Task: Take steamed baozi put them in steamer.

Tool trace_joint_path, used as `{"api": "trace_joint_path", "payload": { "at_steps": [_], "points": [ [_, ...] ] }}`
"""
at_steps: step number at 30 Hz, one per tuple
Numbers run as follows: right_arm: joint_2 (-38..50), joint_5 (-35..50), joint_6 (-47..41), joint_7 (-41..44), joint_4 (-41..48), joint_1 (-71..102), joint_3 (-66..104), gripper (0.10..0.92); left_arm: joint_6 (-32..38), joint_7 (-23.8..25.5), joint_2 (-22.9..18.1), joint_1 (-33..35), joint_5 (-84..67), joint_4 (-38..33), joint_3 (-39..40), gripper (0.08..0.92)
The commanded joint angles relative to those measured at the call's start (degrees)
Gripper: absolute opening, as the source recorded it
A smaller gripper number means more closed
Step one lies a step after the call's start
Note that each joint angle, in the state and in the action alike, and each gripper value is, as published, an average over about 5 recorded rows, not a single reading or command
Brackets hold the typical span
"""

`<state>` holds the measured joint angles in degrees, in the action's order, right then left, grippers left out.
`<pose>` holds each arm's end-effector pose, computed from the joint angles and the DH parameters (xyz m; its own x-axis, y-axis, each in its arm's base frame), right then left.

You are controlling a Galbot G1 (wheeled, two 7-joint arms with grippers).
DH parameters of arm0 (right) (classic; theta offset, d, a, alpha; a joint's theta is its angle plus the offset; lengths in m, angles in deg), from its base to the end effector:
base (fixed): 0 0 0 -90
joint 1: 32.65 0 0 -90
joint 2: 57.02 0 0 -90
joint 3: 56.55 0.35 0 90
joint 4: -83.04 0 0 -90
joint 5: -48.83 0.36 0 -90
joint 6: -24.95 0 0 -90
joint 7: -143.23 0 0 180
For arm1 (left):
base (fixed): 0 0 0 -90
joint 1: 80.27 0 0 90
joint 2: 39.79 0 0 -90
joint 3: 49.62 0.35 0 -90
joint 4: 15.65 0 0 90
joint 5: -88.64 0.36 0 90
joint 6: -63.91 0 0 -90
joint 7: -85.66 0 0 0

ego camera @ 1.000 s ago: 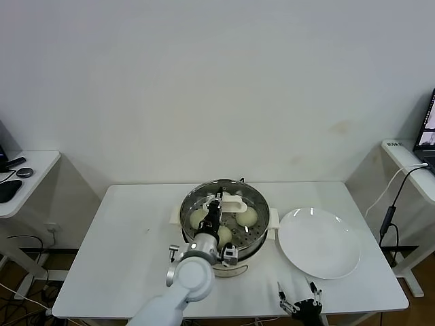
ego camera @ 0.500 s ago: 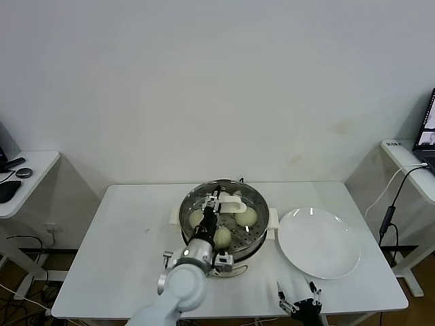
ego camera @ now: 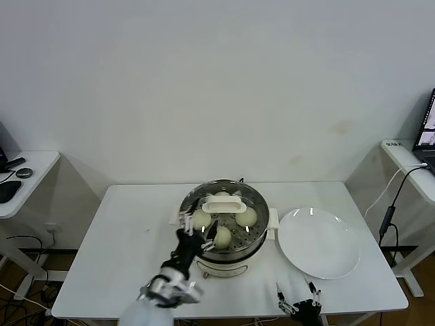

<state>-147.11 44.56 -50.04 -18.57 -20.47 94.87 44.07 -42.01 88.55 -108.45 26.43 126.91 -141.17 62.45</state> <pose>0.1109 -0.0641 -0.4205 -0.9655 -0.1686 0.1985 -0.1952 0.9731 -0.1227 0.2109 -0.0513 -0.2421 -0.9397 0.3415 0.0205 0.2360 0.6037 0.7615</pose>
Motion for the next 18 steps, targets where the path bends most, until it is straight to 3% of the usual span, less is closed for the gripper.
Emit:
{"api": "trace_joint_path", "payload": {
  "at_steps": [1, 6, 12, 18],
  "points": [
    [2.0, 6.5, -0.3, -0.6, -4.5, 2.1, -0.2, 0.823, 22.5, -10.7, -2.0, 31.2, -47.3, -5.8, -24.4, 0.822],
    [4.7, 10.3, -2.4, -0.9, -7.3, 4.8, -1.0, 0.823, 25.6, -13.0, -4.3, 34.0, -52.0, 0.0, -25.2, 0.823],
    [5.6, 9.0, -3.4, -2.4, -7.6, 6.9, -2.0, 0.823, 30.7, -8.6, -5.7, 34.5, -52.7, 7.5, -26.4, 0.823],
    [5.3, 9.2, -3.5, -3.4, -7.3, 7.2, -2.7, 0.823, 32.8, -8.6, -6.7, 35.4, -52.1, 9.6, -25.0, 0.823]
  ]
}}
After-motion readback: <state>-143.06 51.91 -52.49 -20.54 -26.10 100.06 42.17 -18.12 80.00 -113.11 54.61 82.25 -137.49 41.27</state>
